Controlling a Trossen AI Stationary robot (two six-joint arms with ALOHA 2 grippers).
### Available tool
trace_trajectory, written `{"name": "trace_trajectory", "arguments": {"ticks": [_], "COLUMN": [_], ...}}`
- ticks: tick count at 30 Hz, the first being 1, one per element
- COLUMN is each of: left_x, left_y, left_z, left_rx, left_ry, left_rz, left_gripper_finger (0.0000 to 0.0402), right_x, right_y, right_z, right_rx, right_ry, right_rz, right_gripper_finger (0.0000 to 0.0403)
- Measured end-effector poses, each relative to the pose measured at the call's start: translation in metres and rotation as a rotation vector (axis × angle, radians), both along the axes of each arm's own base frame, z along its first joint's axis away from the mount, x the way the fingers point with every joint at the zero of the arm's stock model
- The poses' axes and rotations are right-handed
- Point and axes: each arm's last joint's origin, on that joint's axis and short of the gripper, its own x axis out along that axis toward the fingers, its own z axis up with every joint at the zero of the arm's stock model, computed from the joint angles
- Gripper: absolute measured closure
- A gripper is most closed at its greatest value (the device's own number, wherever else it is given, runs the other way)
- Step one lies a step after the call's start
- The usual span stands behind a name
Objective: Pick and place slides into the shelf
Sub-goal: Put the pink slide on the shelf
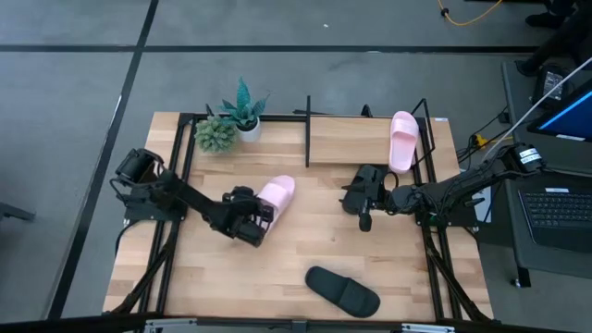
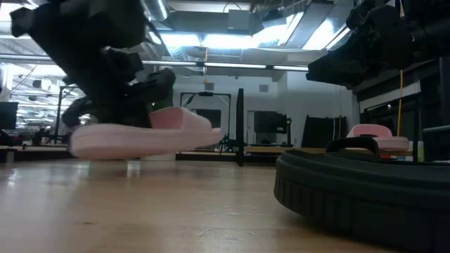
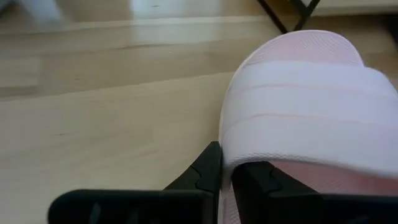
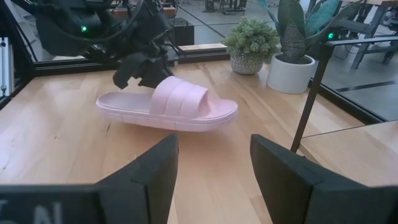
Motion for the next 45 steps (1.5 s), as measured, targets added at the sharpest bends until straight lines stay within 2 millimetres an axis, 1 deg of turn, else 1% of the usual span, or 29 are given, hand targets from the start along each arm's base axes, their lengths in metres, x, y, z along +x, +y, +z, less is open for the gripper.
{"name": "trace_trajectory", "arguments": {"ticks": [5,9,13,17,23,29,33,38,42,45], "left_x": [0.009,0.016,0.026,0.038,0.052,0.057,0.057,0.057,0.057,0.058], "left_y": [0.009,0.014,0.019,0.023,0.033,0.038,0.04,0.04,0.04,0.041], "left_z": [0.001,0.004,0.007,0.009,-0.002,-0.011,-0.011,-0.011,-0.01,-0.01], "left_rx": [-0.001,-0.005,0.011,0.048,0.028,0.021,0.016,0.02,0.027,0.028], "left_ry": [-0.035,-0.095,-0.132,-0.148,-0.12,-0.114,-0.113,-0.115,-0.121,-0.123], "left_rz": [0.013,0.031,0.002,-0.057,-0.118,-0.12,-0.118,-0.116,-0.11,-0.108], "left_gripper_finger": [0.0375,0.0379,0.0393,0.0393,0.0387,0.0386,0.0386,0.0386,0.0392,0.0396], "right_x": [0.0,0.0,0.0,0.0,0.0,0.0,0.0,0.0,0.011,0.029], "right_y": [0.0,0.0,0.0,0.0,0.0,0.0,0.0,0.0,0.005,0.015], "right_z": [0.0,0.0,0.0,0.0,0.0,-0.001,-0.001,0.0,0.008,0.013], "right_rx": [0.0,0.0,-0.001,-0.002,-0.004,-0.003,-0.001,0.05,0.035,-0.019], "right_ry": [0.0,0.0,0.001,0.001,0.004,0.007,0.007,-0.014,-0.019,0.011], "right_rz": [0.0,0.0,0.0,0.0,0.0,0.0,0.0,-0.01,0.014,0.076], "right_gripper_finger": [0.0202,0.0202,0.0202,0.0202,0.0202,0.0202,0.0202,0.0202,0.0202,0.0202]}}
